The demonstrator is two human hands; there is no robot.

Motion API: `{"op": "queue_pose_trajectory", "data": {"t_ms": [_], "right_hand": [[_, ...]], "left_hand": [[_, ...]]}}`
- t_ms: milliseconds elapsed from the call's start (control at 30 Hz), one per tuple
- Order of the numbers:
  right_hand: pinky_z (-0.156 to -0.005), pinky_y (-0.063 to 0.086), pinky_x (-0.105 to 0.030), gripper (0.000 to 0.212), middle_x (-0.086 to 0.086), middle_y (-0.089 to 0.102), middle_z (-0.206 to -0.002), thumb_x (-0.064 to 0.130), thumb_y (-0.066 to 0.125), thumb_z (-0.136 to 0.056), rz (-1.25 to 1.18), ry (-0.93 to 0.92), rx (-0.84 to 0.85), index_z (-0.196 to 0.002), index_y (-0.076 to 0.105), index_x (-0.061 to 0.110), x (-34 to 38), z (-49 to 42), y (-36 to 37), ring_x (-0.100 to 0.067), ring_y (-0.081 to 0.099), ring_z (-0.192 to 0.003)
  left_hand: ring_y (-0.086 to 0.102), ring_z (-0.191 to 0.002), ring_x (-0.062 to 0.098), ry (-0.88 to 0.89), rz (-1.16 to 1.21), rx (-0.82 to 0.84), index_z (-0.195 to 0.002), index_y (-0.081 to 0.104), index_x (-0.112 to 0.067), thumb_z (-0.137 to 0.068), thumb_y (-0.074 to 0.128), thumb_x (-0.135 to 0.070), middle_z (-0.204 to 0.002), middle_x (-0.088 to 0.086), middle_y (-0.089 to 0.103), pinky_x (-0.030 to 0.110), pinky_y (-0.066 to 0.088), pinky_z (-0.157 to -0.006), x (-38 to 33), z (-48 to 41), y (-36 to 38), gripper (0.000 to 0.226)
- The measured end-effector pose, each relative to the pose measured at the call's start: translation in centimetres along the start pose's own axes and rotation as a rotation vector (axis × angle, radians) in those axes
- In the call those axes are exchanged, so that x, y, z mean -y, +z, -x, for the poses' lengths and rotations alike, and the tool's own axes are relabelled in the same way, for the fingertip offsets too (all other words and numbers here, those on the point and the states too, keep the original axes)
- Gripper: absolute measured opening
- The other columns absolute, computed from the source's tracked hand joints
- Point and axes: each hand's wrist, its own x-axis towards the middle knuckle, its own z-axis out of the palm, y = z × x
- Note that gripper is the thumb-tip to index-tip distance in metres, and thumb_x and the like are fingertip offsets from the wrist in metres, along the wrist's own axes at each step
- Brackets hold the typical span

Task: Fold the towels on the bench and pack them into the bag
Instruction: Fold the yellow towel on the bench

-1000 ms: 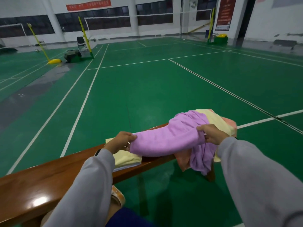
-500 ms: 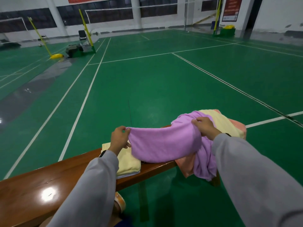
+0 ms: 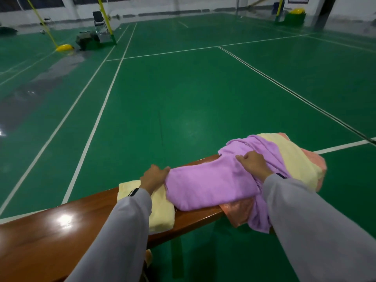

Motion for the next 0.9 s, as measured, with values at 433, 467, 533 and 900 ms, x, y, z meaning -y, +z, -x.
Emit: {"op": "queue_pose_trajectory", "data": {"t_ms": [433,467,533,900], "right_hand": [[-0.071,0.039,-0.029,0.023,-0.009,0.062,-0.102,0.013,0.077,-0.08,-0.023,0.088,0.327,-0.101,0.068,0.01,3.7,1.7,0.9,-0.023,0.056,-0.098],[-0.073,0.039,-0.028,0.02,-0.009,0.061,-0.103,0.013,0.074,-0.083,-0.033,0.085,0.329,-0.101,0.067,0.009,4.0,2.0,0.5,-0.021,0.053,-0.097],[-0.081,0.037,-0.024,0.016,-0.007,0.059,-0.105,0.018,0.07,-0.091,-0.126,0.073,0.33,-0.103,0.066,0.01,4.6,2.6,-0.6,-0.019,0.05,-0.101],[-0.084,0.049,-0.03,0.047,-0.013,0.062,-0.124,0.021,0.073,-0.087,-0.087,-0.059,0.292,-0.128,0.057,0.004,17.5,4.4,1.5,-0.028,0.063,-0.111]], "left_hand": [[0.06,-0.082,0.024,0.186,-0.102,0.026,-0.072,0.057,-0.02,-0.077,0.071,-0.045,-0.071,-0.005,0.059,0.037,0.044,-0.087,-1.3,0.4,-0.3,0.03],[0.062,-0.081,0.026,0.222,-0.062,0.018,-0.076,0.059,-0.019,-0.079,0.066,-0.043,-0.074,-0.002,0.06,0.035,0.046,-0.079,-1.4,0.6,-0.4,0.026],[0.063,-0.097,0.031,0.259,0.084,0.033,-0.108,0.061,-0.007,-0.094,0.059,-0.035,-0.1,0.007,0.063,0.035,0.048,-0.08,-1.7,1.0,-0.1,0.031],[0.063,-0.102,0.029,0.148,0.513,0.055,-0.11,0.058,-0.012,-0.091,0.07,-0.032,-0.112,0.011,0.065,0.045,0.056,-0.092,-2.5,1.1,0.2,0.03]]}}
